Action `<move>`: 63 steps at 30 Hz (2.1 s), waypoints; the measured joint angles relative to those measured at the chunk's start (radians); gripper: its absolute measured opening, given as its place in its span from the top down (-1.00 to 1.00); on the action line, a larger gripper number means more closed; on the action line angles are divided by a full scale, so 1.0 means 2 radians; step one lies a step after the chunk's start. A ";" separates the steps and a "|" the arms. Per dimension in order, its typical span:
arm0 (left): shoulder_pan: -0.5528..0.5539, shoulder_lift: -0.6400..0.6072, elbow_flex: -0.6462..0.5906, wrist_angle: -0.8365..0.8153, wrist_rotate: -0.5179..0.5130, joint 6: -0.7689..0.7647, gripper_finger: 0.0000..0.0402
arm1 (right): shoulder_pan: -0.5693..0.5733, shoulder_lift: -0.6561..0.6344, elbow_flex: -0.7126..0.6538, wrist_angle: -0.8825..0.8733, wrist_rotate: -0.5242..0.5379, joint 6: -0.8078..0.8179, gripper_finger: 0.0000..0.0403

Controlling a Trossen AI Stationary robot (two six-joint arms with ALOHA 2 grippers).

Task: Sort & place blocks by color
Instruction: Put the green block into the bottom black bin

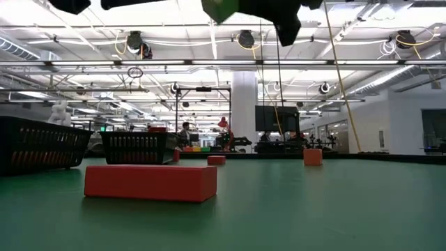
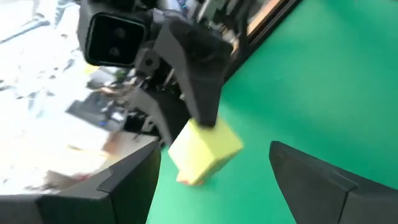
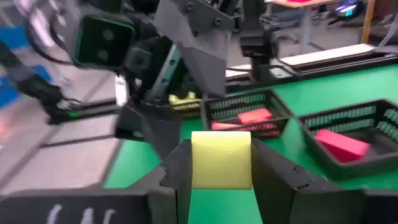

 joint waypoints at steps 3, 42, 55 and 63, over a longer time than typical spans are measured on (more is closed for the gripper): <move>-0.001 0.000 0.000 0.000 -0.040 0.009 -0.49 | -0.004 0.000 0.000 0.012 -0.005 0.010 0.44; -0.001 -0.001 0.002 0.011 -0.042 0.001 0.34 | -0.044 0.078 0.000 0.183 -0.104 0.026 0.35; -0.089 -0.011 0.013 -0.013 -0.191 0.024 0.34 | -0.052 0.077 0.000 0.113 -0.108 0.008 -0.14; -0.221 -0.016 0.013 -0.054 -0.252 -0.126 0.34 | -0.053 0.077 0.000 0.092 -0.108 0.026 -0.11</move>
